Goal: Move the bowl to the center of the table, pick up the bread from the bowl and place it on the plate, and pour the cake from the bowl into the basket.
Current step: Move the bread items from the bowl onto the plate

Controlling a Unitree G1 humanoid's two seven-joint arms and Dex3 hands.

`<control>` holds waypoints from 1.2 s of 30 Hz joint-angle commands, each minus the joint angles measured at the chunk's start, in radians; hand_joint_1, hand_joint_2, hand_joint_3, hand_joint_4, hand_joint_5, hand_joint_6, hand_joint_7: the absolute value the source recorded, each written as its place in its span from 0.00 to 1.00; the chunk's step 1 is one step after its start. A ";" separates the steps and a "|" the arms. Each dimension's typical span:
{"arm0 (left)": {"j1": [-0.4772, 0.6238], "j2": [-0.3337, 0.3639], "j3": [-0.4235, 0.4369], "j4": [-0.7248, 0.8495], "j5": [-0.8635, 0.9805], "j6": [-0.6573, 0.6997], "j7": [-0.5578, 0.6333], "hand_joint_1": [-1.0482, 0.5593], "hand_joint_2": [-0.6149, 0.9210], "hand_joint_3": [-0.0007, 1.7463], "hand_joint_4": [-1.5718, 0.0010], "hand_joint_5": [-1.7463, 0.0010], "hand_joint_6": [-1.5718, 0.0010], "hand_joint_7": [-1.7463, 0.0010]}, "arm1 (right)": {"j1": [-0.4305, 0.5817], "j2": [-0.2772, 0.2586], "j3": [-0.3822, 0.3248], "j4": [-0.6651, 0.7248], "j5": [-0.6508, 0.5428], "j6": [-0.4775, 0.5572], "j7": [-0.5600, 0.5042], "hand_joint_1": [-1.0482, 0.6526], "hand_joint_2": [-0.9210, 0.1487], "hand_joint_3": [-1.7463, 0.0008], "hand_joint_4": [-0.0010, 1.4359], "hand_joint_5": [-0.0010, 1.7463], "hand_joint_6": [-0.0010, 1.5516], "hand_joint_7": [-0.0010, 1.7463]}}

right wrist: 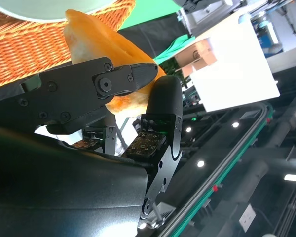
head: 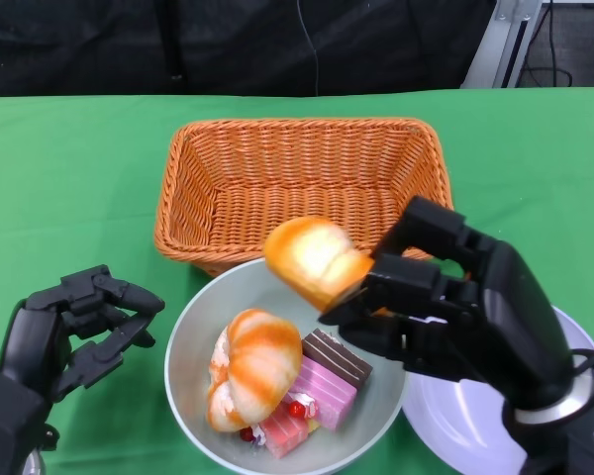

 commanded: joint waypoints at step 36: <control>0.007 0.041 0.010 -0.031 -0.003 0.006 0.025 0.48 1.00 0.11 0.42 0.32 0.35 0.55 | 0.073 -0.178 -0.337 0.256 -0.162 -0.269 -0.255 0.59 0.44 0.42 0.65 0.75 0.55 0.64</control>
